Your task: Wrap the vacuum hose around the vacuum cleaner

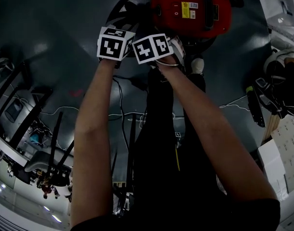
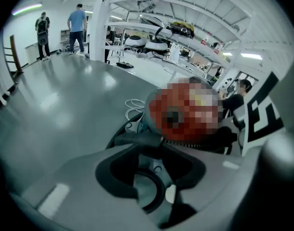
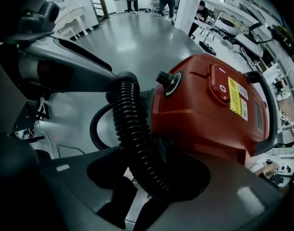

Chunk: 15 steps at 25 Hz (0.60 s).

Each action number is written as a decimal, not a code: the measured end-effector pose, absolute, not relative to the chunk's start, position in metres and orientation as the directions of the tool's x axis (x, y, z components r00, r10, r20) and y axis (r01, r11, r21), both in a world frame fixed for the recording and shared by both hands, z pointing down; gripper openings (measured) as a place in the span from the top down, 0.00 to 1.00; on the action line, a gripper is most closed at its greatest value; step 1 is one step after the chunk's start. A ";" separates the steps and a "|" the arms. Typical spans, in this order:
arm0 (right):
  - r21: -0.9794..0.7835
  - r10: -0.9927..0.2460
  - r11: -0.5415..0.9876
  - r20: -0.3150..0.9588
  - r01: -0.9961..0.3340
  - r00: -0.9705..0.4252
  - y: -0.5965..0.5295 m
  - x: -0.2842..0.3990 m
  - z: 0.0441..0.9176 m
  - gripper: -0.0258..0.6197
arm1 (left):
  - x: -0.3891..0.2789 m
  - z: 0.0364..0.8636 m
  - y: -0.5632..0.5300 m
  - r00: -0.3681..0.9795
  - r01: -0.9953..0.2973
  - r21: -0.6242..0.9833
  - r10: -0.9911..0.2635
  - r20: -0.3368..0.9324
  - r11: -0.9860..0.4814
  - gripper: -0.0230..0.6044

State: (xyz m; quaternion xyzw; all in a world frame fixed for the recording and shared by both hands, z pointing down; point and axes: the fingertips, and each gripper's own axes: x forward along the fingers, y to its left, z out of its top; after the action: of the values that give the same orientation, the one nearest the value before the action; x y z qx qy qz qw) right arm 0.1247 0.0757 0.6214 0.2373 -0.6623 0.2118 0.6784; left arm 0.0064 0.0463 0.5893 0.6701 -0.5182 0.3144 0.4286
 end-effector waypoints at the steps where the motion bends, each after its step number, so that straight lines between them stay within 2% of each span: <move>1: 0.047 -0.029 0.799 0.999 -0.599 0.039 0.076 0.124 0.623 0.58 | 0.005 0.593 0.048 0.261 -0.965 0.249 -0.420 0.869 -0.085 0.72; 5: 0.053 -0.028 0.793 0.998 -0.606 0.049 0.071 0.121 0.630 0.58 | -0.003 0.603 0.046 0.236 -0.967 0.255 -0.432 0.871 -0.013 0.69; 8: 0.022 0.028 0.787 0.997 -0.616 0.070 0.072 0.119 0.637 0.58 | -0.008 0.613 0.046 0.224 -0.959 0.276 -0.417 0.881 0.068 0.66; 12: 0.027 0.035 0.795 0.995 -0.606 0.090 0.073 0.123 0.644 0.57 | -0.010 0.624 0.053 0.204 -0.964 0.254 -0.387 0.899 0.084 0.64; 14: 0.030 0.021 0.806 0.997 -0.591 0.078 0.072 0.123 0.645 0.58 | -0.018 0.631 0.060 0.130 -0.983 0.167 -0.359 0.924 0.074 0.79; 15: 0.028 0.017 0.811 0.997 -0.584 0.071 0.073 0.123 0.644 0.57 | -0.020 0.633 0.064 0.103 -0.990 0.131 -0.348 0.932 0.058 0.80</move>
State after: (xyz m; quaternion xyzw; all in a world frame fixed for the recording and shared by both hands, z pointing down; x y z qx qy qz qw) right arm 0.1233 0.0728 0.6443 0.2194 -0.6467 0.2154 0.6981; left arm -0.0204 0.0636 0.6329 0.5881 -0.5688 0.3536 0.4534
